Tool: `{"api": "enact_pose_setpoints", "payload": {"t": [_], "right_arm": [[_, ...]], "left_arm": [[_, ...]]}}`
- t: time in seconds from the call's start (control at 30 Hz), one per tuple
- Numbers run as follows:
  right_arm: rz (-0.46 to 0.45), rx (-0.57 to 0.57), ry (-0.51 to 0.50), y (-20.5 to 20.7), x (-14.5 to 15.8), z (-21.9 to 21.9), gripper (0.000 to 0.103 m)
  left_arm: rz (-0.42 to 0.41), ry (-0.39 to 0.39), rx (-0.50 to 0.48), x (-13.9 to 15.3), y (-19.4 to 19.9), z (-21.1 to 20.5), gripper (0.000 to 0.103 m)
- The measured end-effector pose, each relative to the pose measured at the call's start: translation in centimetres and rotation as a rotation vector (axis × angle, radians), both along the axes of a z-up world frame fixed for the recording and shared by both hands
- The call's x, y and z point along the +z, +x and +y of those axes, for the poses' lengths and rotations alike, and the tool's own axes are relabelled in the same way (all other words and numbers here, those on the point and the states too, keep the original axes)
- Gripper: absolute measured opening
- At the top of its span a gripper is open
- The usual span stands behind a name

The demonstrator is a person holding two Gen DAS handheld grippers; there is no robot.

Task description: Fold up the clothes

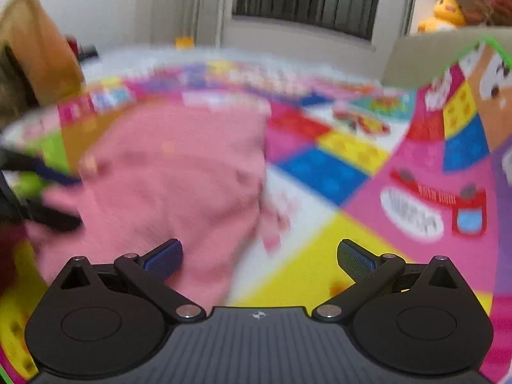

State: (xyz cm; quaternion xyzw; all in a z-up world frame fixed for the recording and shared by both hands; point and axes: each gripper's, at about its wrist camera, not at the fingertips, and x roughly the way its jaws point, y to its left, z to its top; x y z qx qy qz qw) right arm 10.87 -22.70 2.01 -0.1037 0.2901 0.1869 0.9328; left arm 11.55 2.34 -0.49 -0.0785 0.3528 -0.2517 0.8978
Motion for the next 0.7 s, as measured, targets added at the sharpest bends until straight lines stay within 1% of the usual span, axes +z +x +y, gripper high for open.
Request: {"api": "enact_pose_setpoints", "payload": {"t": [0.03,0.1,0.17,0.23,0.3,0.4,0.53,0.63,0.7], "right_arm": [[-0.012,0.014,0.043,0.1,0.6,0.0,0.103],[0.014,0.076,0.108,0.3,1.0,0.4,0.103],[0.046,0.125,0.046,0.3,-0.2,1.5,0.103],[0.002,0.121,-0.015,-0.5,-2.0,2.3,0.103],[0.01,0.085,0.038,-0.6,-2.5,2.0,0.103],[0.074,0.05,0.127,0.0,-2.8,0.9,0.103],[0.045,0.048,0.122,-0.7,-3.0,1.1,0.103],[0.05,0.043,0.142,-0.6,-3.1,0.9,0.103],[0.056,0.034,0.156,-0.7,-3.2,0.7,0.103]], "left_arm": [[0.002,-0.007,-0.001,-0.1,0.0,0.2,0.103],[0.0,-0.009,-0.002,-0.1,0.0,0.3,0.103],[-0.008,-0.013,-0.004,0.2,0.1,0.4,0.103],[-0.023,-0.019,-0.007,0.7,0.4,0.5,0.103],[-0.039,-0.025,-0.011,1.3,0.7,0.6,0.103],[-0.062,-0.034,-0.016,2.2,1.2,0.7,0.103],[-0.093,-0.046,-0.022,3.4,1.8,0.8,0.103],[-0.123,-0.006,-0.011,4.0,3.9,0.4,0.103],[-0.124,0.027,-0.002,3.8,5.9,0.0,0.103]]}}
